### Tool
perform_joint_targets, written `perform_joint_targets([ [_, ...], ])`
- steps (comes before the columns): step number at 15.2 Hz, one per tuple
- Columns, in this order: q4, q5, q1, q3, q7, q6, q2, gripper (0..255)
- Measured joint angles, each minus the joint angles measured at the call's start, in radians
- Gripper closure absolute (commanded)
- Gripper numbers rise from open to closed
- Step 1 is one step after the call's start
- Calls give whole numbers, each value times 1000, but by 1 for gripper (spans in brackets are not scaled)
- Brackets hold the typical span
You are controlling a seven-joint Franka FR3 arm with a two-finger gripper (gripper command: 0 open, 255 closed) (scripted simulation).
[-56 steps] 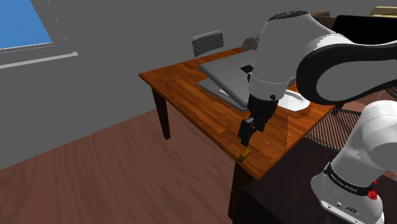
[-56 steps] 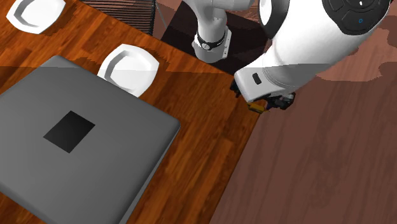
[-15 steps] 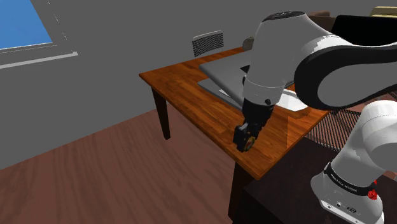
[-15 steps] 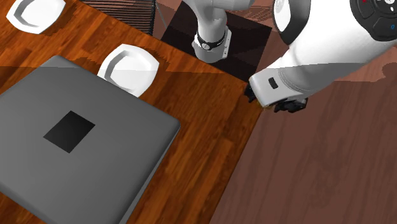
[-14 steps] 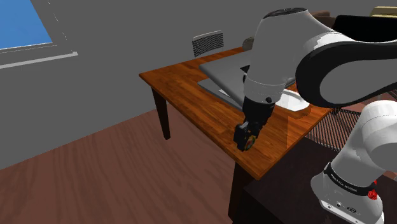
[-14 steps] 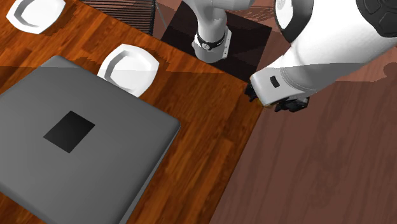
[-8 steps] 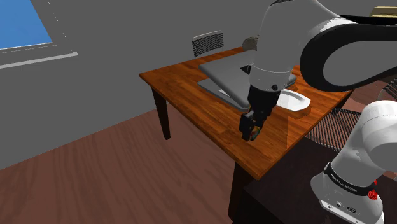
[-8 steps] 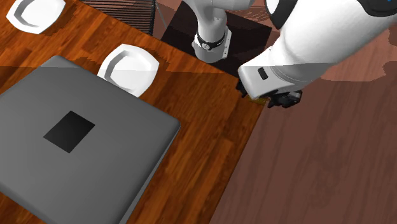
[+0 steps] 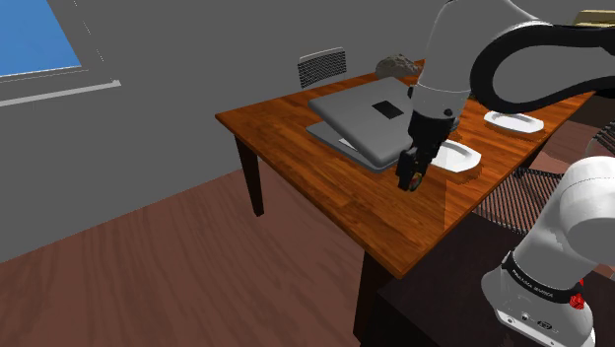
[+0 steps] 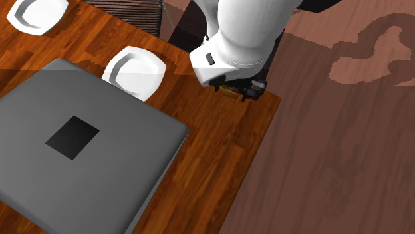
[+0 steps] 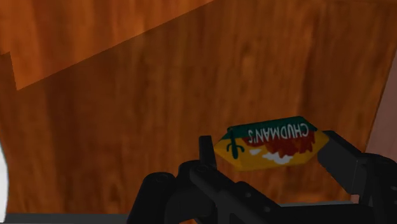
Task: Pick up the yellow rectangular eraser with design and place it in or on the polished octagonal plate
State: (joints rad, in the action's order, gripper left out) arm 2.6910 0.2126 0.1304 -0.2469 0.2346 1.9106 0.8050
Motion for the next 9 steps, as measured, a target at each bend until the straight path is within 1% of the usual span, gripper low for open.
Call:
perform_joint_targets([
  [3, 24, -49, -39, 71, -76, -14, 31, 255],
  [9, 36, -158, -131, 215, -231, -23, 44, 255],
])
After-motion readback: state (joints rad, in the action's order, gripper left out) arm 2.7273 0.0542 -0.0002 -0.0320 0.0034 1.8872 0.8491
